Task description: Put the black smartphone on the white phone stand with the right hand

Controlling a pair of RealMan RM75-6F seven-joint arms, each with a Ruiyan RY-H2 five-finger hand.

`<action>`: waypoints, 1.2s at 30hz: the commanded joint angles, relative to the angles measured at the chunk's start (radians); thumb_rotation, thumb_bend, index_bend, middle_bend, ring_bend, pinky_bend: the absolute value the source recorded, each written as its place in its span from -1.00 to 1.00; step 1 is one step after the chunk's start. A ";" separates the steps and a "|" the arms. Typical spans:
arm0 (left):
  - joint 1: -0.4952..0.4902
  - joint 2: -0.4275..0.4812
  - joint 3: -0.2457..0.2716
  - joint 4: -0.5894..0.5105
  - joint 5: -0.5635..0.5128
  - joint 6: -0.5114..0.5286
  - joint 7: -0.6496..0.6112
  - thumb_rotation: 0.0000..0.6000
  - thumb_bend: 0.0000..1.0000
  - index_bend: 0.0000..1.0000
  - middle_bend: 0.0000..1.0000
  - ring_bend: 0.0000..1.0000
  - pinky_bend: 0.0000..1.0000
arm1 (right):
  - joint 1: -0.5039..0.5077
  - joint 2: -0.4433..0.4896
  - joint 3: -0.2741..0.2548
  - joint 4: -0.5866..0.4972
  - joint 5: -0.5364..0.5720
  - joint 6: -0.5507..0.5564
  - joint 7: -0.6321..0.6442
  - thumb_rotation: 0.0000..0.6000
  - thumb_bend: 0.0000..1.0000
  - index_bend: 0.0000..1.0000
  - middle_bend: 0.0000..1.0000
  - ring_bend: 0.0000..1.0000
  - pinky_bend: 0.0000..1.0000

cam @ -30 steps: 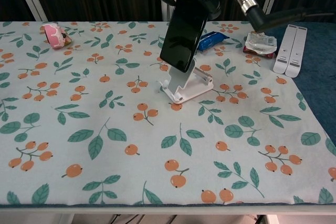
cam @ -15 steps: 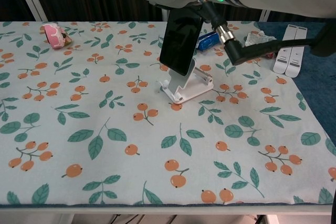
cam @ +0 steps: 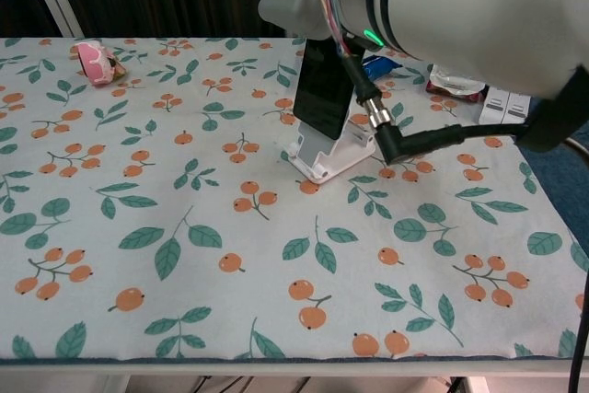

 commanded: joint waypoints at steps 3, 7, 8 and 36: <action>0.002 -0.001 0.000 0.005 -0.002 0.001 -0.008 0.30 -0.97 -0.87 -0.90 -0.85 -0.58 | -0.009 -0.035 0.012 0.021 0.001 0.030 -0.026 1.00 -0.60 0.58 0.14 0.10 -0.55; 0.003 0.001 -0.002 0.009 -0.004 0.002 -0.014 0.30 -0.97 -0.87 -0.90 -0.85 -0.58 | -0.016 -0.053 0.016 0.033 -0.008 0.038 -0.041 1.00 -0.60 0.58 0.14 0.10 -0.55; 0.003 0.001 -0.002 0.010 -0.004 0.002 -0.015 0.30 -0.97 -0.87 -0.90 -0.85 -0.58 | -0.018 -0.058 0.017 0.037 -0.011 0.040 -0.044 1.00 -0.60 0.58 0.14 0.10 -0.55; 0.009 -0.004 0.001 0.036 -0.012 -0.009 -0.043 0.29 -0.97 -0.87 -0.90 -0.85 -0.58 | -0.097 -0.147 0.020 0.118 -0.078 0.035 -0.100 1.00 -0.60 0.58 0.14 0.10 -0.55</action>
